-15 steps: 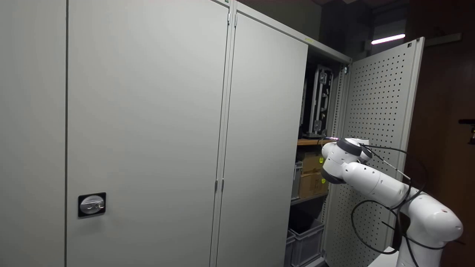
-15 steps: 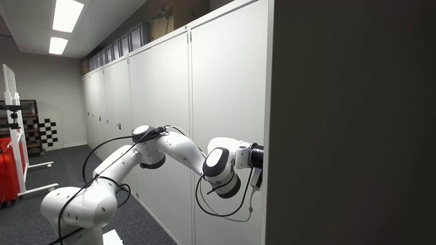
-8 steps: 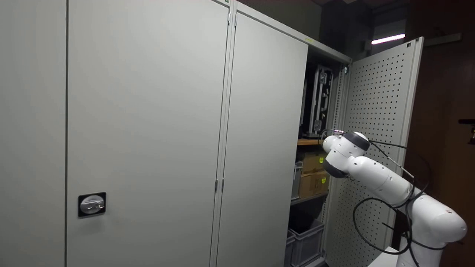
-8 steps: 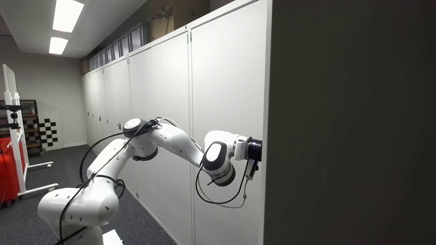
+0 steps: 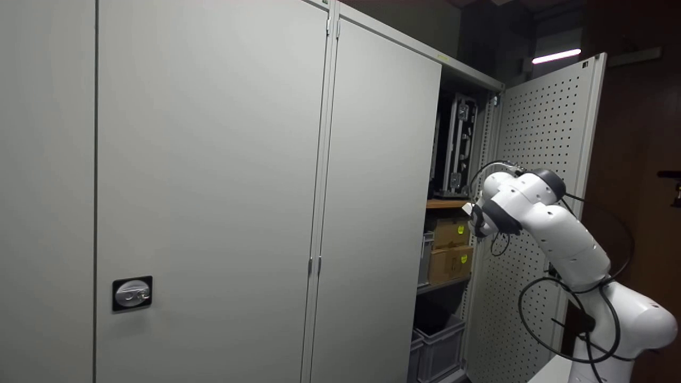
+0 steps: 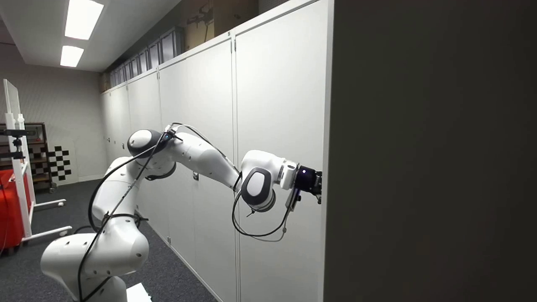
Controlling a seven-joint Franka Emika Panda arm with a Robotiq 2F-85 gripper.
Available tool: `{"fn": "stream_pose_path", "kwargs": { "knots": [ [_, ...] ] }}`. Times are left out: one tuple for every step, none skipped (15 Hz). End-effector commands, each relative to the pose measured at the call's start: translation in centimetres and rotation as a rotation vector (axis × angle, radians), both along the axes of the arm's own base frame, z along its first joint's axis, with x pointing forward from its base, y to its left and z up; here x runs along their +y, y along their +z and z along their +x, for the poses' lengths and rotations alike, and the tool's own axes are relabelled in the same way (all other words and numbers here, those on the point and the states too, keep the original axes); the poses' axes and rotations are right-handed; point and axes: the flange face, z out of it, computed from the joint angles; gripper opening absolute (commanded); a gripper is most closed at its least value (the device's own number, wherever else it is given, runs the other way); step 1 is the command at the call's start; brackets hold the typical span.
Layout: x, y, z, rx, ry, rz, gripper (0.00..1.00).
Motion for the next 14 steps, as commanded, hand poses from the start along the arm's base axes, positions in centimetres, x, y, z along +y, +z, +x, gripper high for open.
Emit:
{"fn": "stream_pose_path", "kwargs": {
  "knots": [
    [1.2, 0.1, -0.9, 0.049, 0.14, 0.116, 0.0],
    [1.4, 0.1, -1.1, 0.065, 0.169, 0.136, 0.0],
    [1.6, 0.0, -1.2, 0.083, 0.199, 0.16, 0.0],
    [1.6, 0.0, -1.4, 0.108, 0.23, 0.181, 0.0],
    [1.5, -0.1, -1.6, 0.136, 0.255, 0.2, 0.0],
    [1.4, -0.2, -1.7, 0.173, 0.283, 0.22, 0.0],
    [1.3, -0.2, -1.8, 0.216, 0.309, 0.238, 0.0],
    [1.1, -0.1, -1.9, 0.253, 0.332, 0.254, 0.03],
    [0.9, 0.0, -2.0, 0.302, 0.361, 0.27, 0.1],
    [0.8, 0.0, -2.0, 0.341, 0.389, 0.284, 0.1],
    [0.7, 0.0, -2.1, 0.379, 0.416, 0.298, 0.13],
    [0.7, 0.1, -2.1, 0.417, 0.449, 0.31, 0.12],
    [0.8, 0.2, -2.2, 0.452, 0.477, 0.319, 0.14],
    [1.3, 0.8, -2.3, 0.481, 0.525, 0.326, 0.19]
  ]
}}
